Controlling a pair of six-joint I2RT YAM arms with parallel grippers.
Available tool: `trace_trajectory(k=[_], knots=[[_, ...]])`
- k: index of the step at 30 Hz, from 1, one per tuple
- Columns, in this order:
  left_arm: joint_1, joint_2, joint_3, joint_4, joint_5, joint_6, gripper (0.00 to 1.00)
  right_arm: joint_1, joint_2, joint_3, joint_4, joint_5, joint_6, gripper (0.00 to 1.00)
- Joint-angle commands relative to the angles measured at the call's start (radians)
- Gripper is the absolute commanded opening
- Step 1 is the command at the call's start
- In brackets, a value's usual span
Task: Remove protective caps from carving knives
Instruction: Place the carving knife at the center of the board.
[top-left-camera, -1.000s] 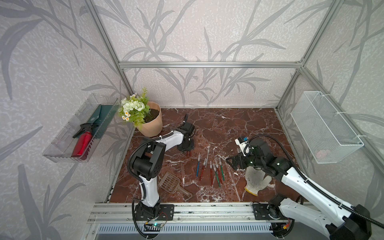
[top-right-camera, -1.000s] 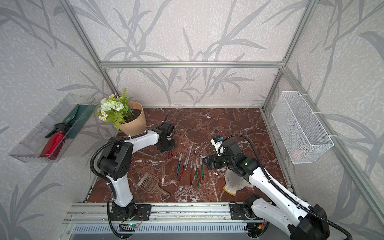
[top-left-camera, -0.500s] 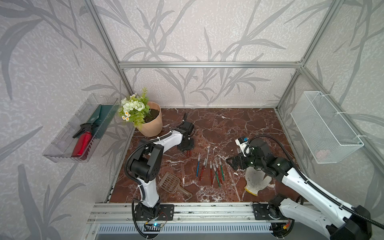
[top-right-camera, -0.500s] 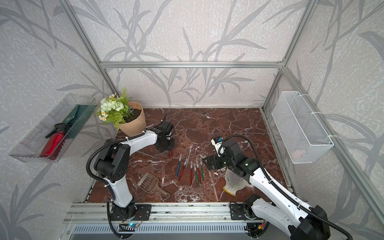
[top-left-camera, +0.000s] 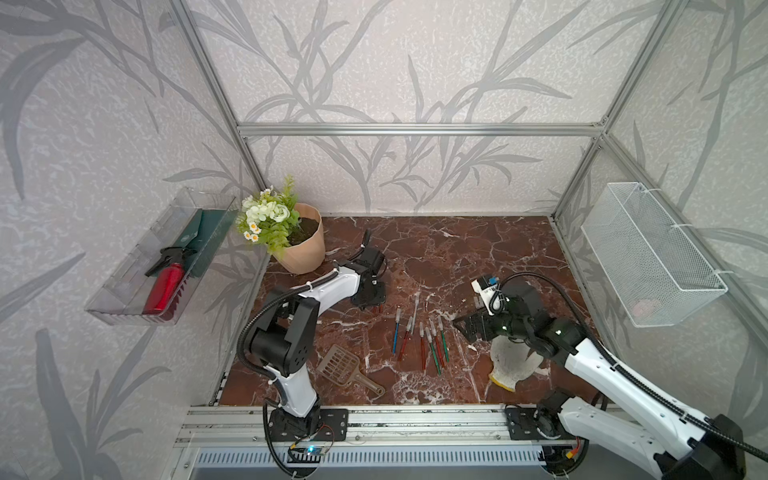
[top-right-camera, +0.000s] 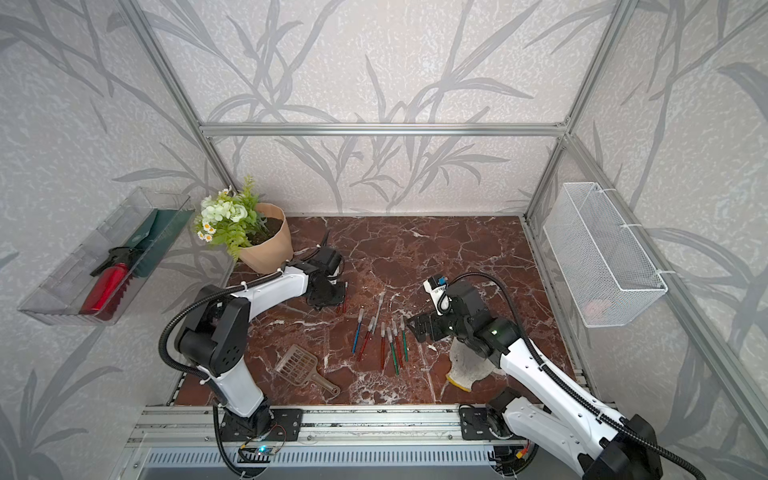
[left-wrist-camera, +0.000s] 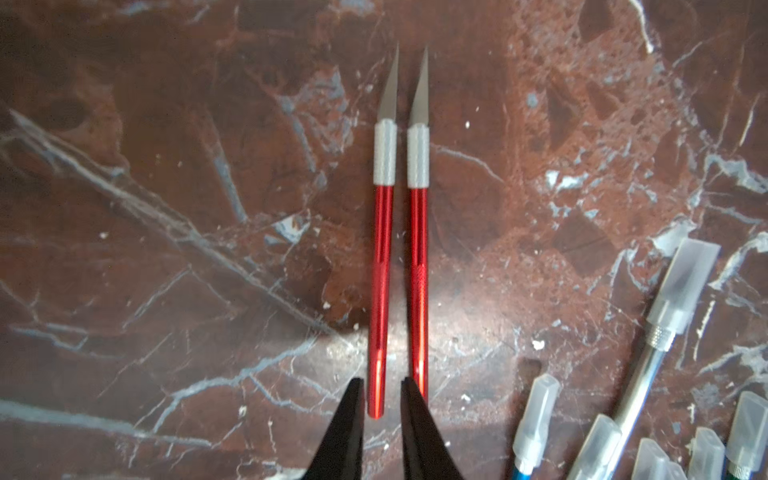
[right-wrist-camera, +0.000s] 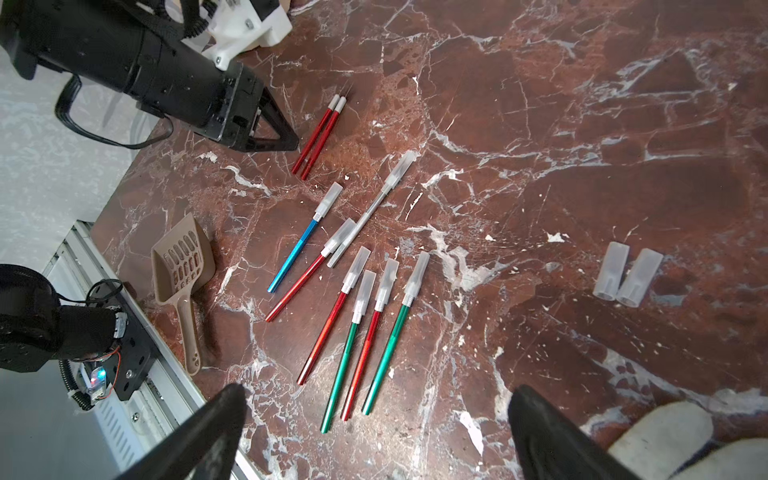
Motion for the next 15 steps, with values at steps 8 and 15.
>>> trace_trajectory(k=[8, 15], knots=[[-0.116, -0.168, -0.11, 0.027, 0.016, -0.085, 0.21, 0.006, -0.035, -0.032, 0.022, -0.029, 0.019, 0.99], [-0.233, -0.226, -0.153, 0.019, -0.023, -0.154, 0.22, 0.008, -0.042, -0.047, 0.011, -0.034, 0.026, 0.99]])
